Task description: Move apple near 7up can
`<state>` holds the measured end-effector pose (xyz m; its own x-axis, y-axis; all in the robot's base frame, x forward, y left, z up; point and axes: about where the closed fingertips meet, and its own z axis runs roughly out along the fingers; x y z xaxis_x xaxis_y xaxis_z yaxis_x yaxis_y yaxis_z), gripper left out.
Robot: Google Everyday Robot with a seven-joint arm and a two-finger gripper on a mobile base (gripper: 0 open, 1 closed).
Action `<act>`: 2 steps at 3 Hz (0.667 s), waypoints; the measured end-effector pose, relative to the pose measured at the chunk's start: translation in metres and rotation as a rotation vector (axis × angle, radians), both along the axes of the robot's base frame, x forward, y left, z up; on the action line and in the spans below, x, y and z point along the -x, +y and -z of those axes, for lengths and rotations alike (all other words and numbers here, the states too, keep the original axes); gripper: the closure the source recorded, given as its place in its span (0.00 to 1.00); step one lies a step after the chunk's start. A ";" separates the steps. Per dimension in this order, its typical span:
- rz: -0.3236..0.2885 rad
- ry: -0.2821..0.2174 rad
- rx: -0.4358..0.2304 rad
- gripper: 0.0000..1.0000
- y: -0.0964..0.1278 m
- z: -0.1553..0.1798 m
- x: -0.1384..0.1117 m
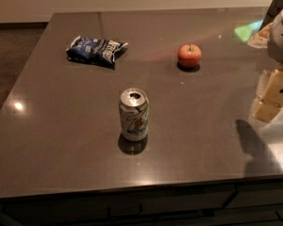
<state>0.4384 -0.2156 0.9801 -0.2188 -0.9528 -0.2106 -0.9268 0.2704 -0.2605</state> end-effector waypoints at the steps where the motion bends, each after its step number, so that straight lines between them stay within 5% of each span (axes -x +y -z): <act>1: 0.000 0.000 0.000 0.00 0.000 0.000 0.000; 2: 0.008 -0.013 0.000 0.00 0.003 0.001 -0.014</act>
Offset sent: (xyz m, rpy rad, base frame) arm 0.0330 0.0056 -0.0073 -0.0011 -0.0096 -0.0193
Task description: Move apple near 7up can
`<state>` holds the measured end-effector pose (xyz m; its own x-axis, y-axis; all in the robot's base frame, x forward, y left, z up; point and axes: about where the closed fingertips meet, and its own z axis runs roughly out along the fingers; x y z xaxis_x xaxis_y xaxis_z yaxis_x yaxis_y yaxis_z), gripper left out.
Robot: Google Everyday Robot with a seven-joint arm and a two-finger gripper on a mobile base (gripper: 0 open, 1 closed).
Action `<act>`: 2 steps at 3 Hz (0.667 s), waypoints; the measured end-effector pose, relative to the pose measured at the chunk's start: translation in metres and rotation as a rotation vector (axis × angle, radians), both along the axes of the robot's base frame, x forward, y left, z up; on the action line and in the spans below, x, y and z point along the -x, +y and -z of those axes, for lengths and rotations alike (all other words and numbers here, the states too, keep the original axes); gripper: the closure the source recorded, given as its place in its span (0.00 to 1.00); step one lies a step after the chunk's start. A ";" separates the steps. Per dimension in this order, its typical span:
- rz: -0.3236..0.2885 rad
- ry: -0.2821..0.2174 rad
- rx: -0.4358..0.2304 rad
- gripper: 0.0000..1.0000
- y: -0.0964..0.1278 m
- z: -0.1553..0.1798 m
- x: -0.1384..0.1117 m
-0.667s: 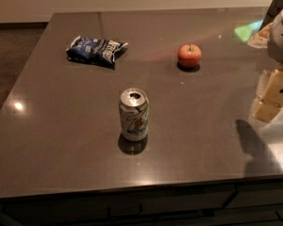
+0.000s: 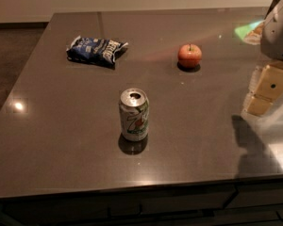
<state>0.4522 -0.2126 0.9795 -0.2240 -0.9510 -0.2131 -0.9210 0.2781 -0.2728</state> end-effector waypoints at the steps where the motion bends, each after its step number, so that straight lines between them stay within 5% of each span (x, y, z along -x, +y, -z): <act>1: 0.024 -0.018 -0.032 0.00 0.006 0.007 -0.033; 2: 0.086 -0.049 -0.129 0.00 0.012 0.019 -0.094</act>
Offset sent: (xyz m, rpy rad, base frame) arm 0.1383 0.0154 -0.0271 0.1870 -0.0722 -0.1235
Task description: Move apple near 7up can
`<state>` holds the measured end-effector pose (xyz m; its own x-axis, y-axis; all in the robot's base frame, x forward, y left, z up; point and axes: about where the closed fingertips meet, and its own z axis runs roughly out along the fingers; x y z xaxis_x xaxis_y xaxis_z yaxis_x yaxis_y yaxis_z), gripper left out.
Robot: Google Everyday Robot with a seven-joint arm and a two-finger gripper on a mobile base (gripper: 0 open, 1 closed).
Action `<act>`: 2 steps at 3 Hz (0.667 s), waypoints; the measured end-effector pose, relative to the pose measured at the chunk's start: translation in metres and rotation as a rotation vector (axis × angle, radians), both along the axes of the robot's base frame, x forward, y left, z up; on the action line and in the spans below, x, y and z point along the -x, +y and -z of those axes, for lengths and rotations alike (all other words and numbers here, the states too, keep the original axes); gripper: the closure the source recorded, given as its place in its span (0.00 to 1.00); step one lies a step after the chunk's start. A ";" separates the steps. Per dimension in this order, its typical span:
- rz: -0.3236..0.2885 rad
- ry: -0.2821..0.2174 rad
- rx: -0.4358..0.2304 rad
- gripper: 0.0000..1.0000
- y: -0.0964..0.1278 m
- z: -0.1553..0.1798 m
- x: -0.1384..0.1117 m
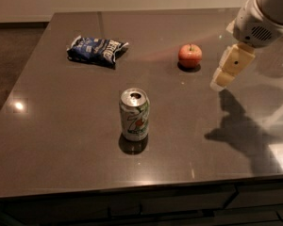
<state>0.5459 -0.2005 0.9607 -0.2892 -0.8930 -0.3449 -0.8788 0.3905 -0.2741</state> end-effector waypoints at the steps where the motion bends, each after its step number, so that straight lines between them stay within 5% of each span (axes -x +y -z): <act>1: 0.049 -0.005 -0.086 0.00 0.002 0.013 -0.044; 2: 0.105 -0.008 -0.174 0.00 0.003 0.029 -0.086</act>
Offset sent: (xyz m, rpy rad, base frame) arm 0.1400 0.0005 -0.0476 0.2879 -0.0163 -0.1837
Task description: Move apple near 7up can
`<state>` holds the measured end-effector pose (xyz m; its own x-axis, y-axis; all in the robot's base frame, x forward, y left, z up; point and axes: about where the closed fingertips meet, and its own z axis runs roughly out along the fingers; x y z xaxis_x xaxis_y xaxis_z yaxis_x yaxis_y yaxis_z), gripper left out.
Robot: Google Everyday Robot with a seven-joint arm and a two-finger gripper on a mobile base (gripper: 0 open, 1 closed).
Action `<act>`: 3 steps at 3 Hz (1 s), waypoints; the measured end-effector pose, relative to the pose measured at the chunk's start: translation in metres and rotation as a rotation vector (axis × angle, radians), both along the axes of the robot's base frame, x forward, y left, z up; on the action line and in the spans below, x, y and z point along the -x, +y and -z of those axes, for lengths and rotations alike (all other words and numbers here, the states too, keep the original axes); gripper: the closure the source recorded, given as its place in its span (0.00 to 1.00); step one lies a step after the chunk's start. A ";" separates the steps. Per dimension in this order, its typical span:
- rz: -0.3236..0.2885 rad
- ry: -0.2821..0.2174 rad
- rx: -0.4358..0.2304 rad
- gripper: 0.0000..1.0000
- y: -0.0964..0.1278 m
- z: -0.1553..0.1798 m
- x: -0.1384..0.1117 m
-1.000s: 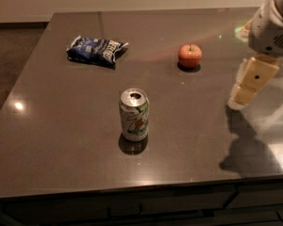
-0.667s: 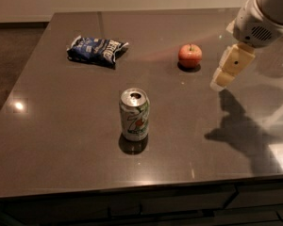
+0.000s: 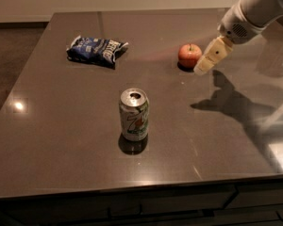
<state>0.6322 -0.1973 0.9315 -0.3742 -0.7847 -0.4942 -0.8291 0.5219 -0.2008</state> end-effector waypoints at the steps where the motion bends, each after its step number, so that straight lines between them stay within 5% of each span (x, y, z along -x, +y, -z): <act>1: 0.059 -0.008 -0.046 0.00 0.004 0.014 -0.034; 3: 0.150 0.005 -0.089 0.00 0.016 0.037 -0.087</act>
Offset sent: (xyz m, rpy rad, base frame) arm 0.0944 0.0108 -0.0350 0.1099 -0.0084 -0.1851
